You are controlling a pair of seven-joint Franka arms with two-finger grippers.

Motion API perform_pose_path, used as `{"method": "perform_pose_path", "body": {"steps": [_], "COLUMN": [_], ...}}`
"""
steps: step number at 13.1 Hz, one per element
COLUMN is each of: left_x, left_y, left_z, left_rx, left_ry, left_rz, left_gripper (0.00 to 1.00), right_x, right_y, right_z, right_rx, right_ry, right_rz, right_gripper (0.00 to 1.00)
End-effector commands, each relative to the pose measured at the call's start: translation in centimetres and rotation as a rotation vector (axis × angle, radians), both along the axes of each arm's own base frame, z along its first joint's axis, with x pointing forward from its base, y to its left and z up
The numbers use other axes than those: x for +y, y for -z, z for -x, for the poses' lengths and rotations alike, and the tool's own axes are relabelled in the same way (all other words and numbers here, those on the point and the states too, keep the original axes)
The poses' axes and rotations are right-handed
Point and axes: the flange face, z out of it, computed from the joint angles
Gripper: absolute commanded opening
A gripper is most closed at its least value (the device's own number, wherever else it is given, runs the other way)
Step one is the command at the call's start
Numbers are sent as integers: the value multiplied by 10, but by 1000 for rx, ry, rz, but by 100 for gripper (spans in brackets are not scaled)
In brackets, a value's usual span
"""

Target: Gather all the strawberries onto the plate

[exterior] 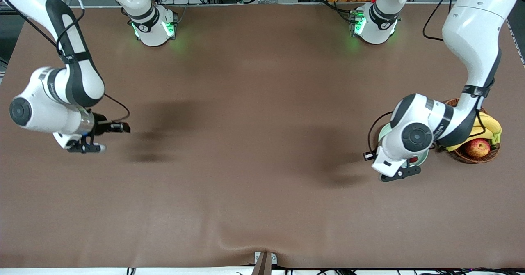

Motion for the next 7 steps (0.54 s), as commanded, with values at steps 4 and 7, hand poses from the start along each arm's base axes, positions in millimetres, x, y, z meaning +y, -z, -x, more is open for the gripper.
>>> {"method": "perform_pose_path", "body": {"steps": [4, 7], "left_x": [80, 106], "left_y": [21, 28], "left_z": [11, 11], "left_rx": [67, 80], "left_ry": [63, 63], "left_rz": [3, 18], "left_gripper": [0, 68], "right_x": [157, 252], "right_y": [-16, -17], "right_z": [-82, -86], "right_rx": [21, 49], "right_ry": [336, 494], "right_rz": [-100, -134], "right_gripper": [0, 0]}}
